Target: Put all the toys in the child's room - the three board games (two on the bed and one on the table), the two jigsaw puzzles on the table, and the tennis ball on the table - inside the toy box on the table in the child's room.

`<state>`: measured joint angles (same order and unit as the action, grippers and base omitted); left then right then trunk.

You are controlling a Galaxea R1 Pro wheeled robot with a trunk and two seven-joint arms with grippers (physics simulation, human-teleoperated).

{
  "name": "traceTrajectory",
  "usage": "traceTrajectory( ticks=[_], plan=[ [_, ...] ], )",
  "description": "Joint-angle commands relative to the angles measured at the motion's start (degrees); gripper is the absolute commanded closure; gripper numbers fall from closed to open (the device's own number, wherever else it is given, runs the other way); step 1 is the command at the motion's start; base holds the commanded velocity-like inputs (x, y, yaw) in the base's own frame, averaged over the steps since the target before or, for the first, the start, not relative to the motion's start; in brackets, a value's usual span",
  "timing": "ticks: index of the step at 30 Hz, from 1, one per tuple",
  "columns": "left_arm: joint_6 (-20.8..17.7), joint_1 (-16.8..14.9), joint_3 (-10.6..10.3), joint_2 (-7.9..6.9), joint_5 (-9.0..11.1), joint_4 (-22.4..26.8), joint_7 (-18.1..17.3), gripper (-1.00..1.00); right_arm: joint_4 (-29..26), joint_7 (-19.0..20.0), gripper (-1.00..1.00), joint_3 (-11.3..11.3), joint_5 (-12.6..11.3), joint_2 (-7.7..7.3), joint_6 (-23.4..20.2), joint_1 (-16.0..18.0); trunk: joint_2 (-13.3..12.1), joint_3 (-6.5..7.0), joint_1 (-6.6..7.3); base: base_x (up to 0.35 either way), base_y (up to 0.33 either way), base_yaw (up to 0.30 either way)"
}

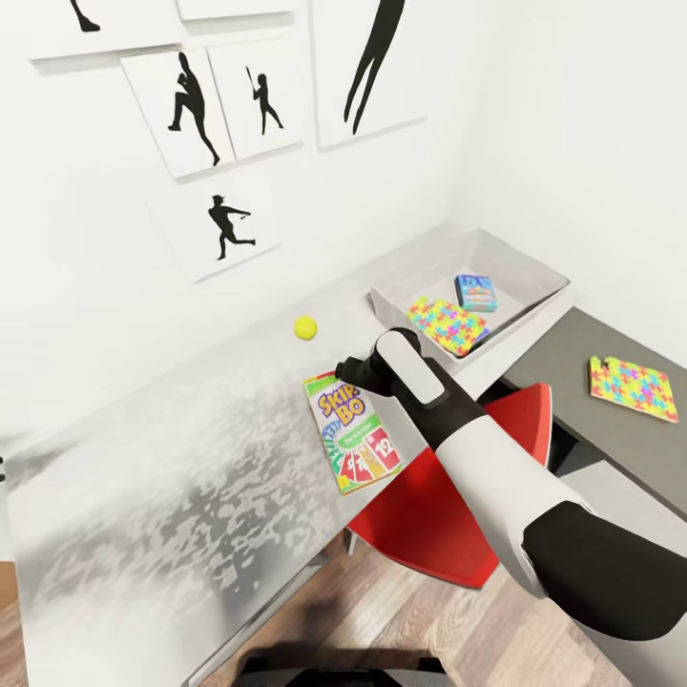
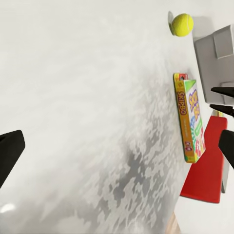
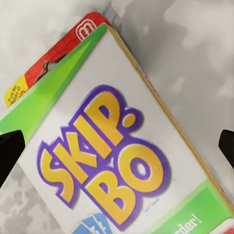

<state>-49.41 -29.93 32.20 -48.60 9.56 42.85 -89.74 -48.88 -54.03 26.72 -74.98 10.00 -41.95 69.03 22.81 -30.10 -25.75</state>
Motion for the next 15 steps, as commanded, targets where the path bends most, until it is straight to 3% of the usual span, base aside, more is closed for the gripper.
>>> traceTrajectory(
  ticks=[1, 6, 8, 11, 12, 13, 14, 15],
  plan=[
    [-0.6, 0.0, 0.0, -0.04, -0.1, 0.0, -0.3, -1.00, -0.1, -0.6, -1.00, 0.1, -0.3, 0.00, -0.2, 0.1, 0.1, -0.18, -0.03, 0.000, 0.000, 0.000],
    [-0.7, 0.0, 0.1, -0.32, -0.1, 0.1, -0.3, -1.00, -0.9, -0.9, -1.00, -0.2, -0.2, 0.00, -0.4, 0.2, 0.1, -0.65, -0.03, 0.000, 0.000, 0.000],
    [-0.9, -0.1, 0.2, -1.17, -0.1, 0.4, -0.3, -1.00, -1.1, -1.0, -1.00, -0.2, -0.2, 0.00, -0.4, 0.3, 0.1, -0.84, -0.03, 0.000, 0.000, 0.000],
    [-1.7, -0.1, 0.3, -5.19, 0.2, 0.9, -0.3, -1.00, -1.5, -1.0, -1.00, -0.3, -0.2, 0.00, -0.4, 0.3, 0.1, -1.13, -0.03, 0.000, 0.000, 0.000],
    [-2.4, -0.1, 0.3, -7.68, 0.3, 1.1, -0.3, -1.00, -1.6, -1.0, -1.00, -0.3, -0.2, 0.00, -0.4, 0.4, 0.1, -1.22, -0.03, 0.000, 0.000, 0.000],
    [-2.8, -0.2, 0.3, -8.85, 0.3, 1.2, -0.3, -1.00, -1.7, -1.0, -1.00, -0.4, -0.2, 0.00, -0.4, 0.4, 0.1, -1.32, -0.03, 0.000, 0.000, 0.000],
    [-3.7, -0.2, 0.2, -10.91, 0.4, 1.6, -0.3, -1.00, -1.7, -1.0, -1.00, -0.4, -0.1, 0.00, -0.4, 0.4, 0.1, -1.41, -0.03, 0.000, 0.000, 0.000],
    [-4.1, -0.2, 0.2, -11.77, 0.4, 1.8, -0.3, -1.00, -1.7, -0.9, -1.00, -0.4, -0.1, 0.00, -0.4, 0.3, 0.1, -1.50, -0.03, 0.000, 0.000, 0.000]
  ],
)
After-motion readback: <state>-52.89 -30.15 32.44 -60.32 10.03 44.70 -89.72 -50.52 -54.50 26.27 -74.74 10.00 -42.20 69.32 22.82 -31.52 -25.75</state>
